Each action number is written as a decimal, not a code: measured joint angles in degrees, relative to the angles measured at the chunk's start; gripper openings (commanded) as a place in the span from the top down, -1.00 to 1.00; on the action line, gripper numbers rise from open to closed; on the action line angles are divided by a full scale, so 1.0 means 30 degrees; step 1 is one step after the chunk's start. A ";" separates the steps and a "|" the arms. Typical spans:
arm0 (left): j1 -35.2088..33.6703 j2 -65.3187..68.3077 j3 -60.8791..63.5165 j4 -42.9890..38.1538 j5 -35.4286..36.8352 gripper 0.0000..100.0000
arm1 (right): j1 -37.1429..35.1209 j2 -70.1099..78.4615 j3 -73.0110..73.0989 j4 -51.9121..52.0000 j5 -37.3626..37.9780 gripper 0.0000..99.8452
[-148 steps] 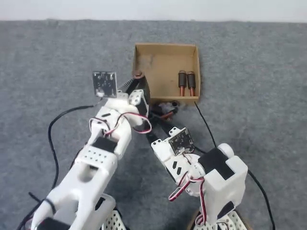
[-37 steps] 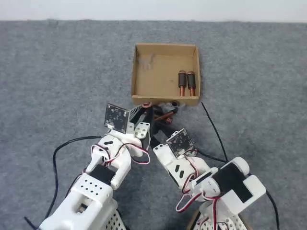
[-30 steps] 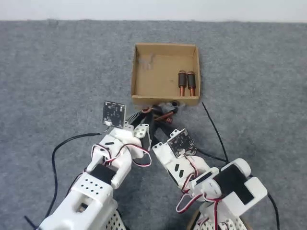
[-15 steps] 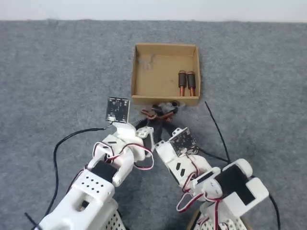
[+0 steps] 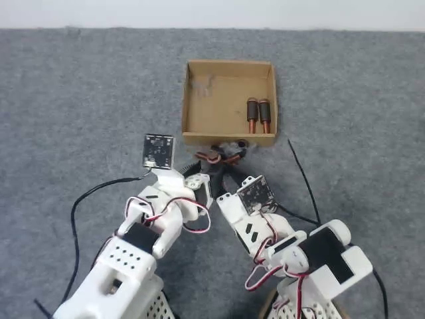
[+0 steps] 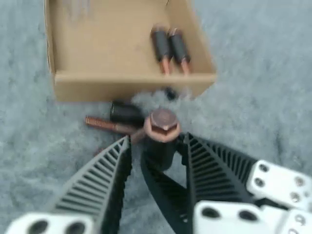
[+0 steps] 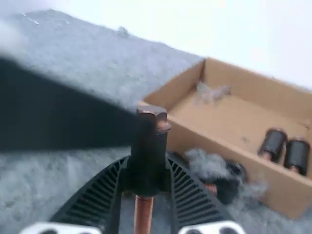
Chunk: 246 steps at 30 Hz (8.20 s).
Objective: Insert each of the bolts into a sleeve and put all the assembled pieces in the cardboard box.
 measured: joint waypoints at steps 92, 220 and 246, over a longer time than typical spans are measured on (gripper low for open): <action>-0.8996 -1.2103 0.4044 0.7092 -0.5392 0.98 | 0.5597 0.8352 -3.6806 4.4396 -0.1788 0.78; -0.8996 -1.2103 0.4044 0.7853 -0.5568 0.98 | 0.4542 0.0791 -0.9963 1.6615 -0.1817 0.95; -0.8967 -1.2103 0.4044 0.7853 -0.5568 0.98 | 0.4571 -0.9026 -1.0432 3.8476 -0.1817 0.87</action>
